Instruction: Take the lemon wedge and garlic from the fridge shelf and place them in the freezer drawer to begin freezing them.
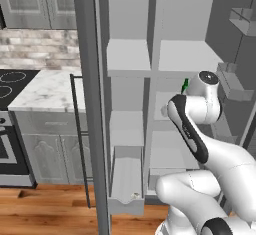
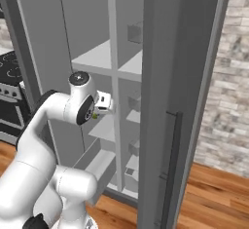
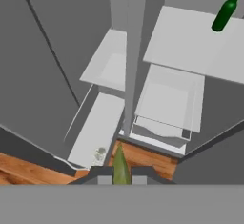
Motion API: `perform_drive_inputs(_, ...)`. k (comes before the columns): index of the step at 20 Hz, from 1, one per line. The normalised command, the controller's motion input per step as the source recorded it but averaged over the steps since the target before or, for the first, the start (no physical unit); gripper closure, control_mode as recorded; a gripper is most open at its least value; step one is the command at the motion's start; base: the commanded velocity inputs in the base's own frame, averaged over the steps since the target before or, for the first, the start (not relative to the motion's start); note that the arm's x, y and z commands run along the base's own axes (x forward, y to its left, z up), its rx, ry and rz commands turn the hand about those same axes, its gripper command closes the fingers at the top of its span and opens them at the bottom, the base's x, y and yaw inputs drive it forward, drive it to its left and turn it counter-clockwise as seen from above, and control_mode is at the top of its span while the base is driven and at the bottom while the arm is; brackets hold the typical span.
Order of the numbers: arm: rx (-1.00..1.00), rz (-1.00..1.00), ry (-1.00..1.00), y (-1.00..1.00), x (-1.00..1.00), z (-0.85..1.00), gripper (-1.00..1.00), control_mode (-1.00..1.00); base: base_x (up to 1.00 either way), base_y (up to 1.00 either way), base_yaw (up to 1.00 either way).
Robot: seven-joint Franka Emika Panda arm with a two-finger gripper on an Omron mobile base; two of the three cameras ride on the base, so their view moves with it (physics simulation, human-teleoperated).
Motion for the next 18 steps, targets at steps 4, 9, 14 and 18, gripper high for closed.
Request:
perform_drive_inputs(4, 0.00, 0.00, 0.00, 0.00, 0.00, 0.00, 1.00, 1.00, -0.21, -0.04, 0.22)
perform_drive_inputs(9, -0.02, 0.20, 0.20, 0.04, -0.02, -0.08, 1.00, -1.00, 0.00, 0.00, 0.00)
perform_drive_inputs(14, -0.07, 0.08, 0.34, 0.41, 0.19, -0.39, 1.00, -1.00, 0.00, 0.00, 0.00)
perform_drive_inputs(18, -0.04, 0.05, 0.29, 0.57, 0.09, -0.54, 1.00, -1.00, 0.00, 0.00, 0.00)
